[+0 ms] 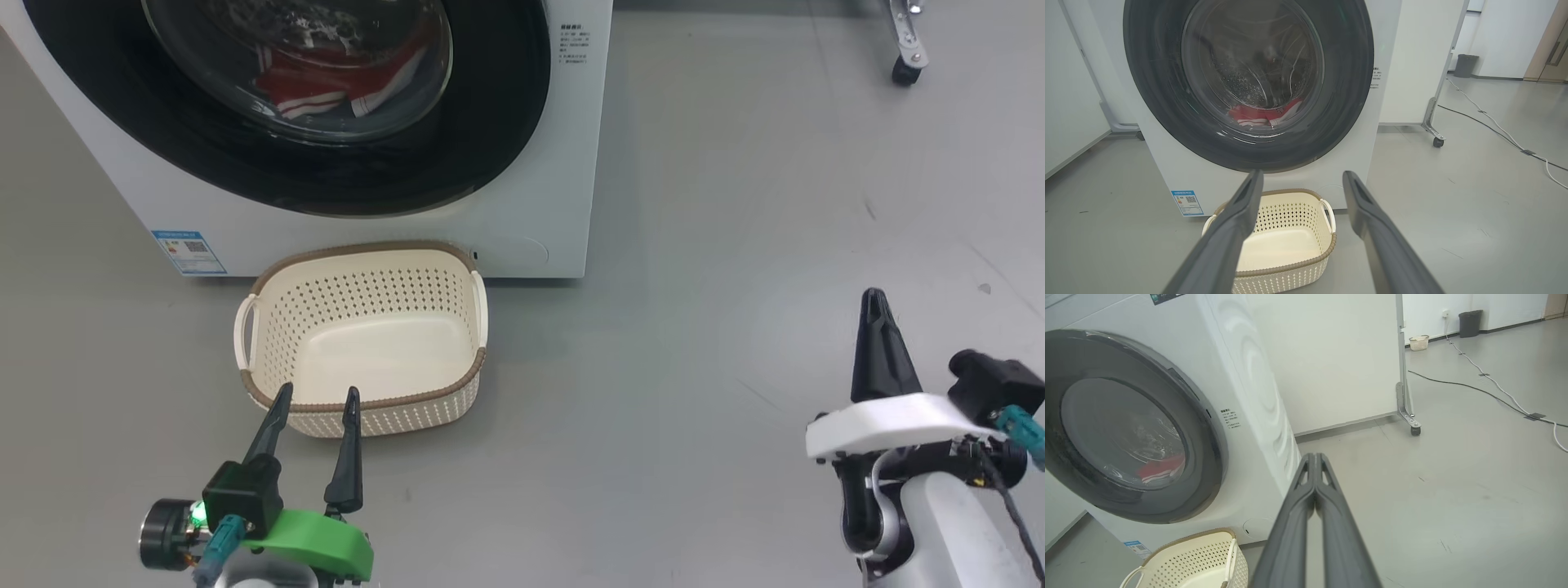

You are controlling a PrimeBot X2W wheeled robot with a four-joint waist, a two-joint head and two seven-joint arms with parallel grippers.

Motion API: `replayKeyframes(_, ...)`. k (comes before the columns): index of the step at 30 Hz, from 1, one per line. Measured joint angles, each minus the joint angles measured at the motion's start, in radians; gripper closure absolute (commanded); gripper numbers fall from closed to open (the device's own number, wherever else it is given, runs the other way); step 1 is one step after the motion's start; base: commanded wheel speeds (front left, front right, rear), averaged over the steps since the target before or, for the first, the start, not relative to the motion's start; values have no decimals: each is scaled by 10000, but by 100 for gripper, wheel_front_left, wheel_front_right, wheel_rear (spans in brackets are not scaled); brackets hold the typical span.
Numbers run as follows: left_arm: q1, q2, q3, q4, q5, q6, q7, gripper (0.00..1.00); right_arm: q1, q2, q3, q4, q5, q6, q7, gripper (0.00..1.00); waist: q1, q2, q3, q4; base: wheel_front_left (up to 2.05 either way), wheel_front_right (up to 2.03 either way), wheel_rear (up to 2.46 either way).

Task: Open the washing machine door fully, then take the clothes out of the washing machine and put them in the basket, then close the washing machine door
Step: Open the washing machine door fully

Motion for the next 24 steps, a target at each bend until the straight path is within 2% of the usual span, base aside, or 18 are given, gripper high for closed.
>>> replayKeyframes(7, -506, 0, -230, -169, 4, 0, 0, 0, -1063, 165, -600, -339, 1879, 462, 757, 100, 0, 0, 812, 183, 0, 0, 0)
replayKeyframes(14, -1080, 0, -295, -395, 4, -4, -27, 0, -2557, 169, -1183, -598, 3695, 556, 2015, 100, 0, 0, 1732, 466, 0, 0, 0)
replayKeyframes(18, -1484, -2, -307, -698, -6, -4, -29, 0, -3514, 173, -1453, -796, 4631, 405, 2794, 100, 0, 0, 2274, 658, 0, 0, 0)
replayKeyframes(24, -1967, -4, -418, -941, -105, -6, -29, 0, -5216, 157, -1781, -1055, 5814, -178, 3881, 100, 1, 0, 3118, 937, 0, 0, 0)
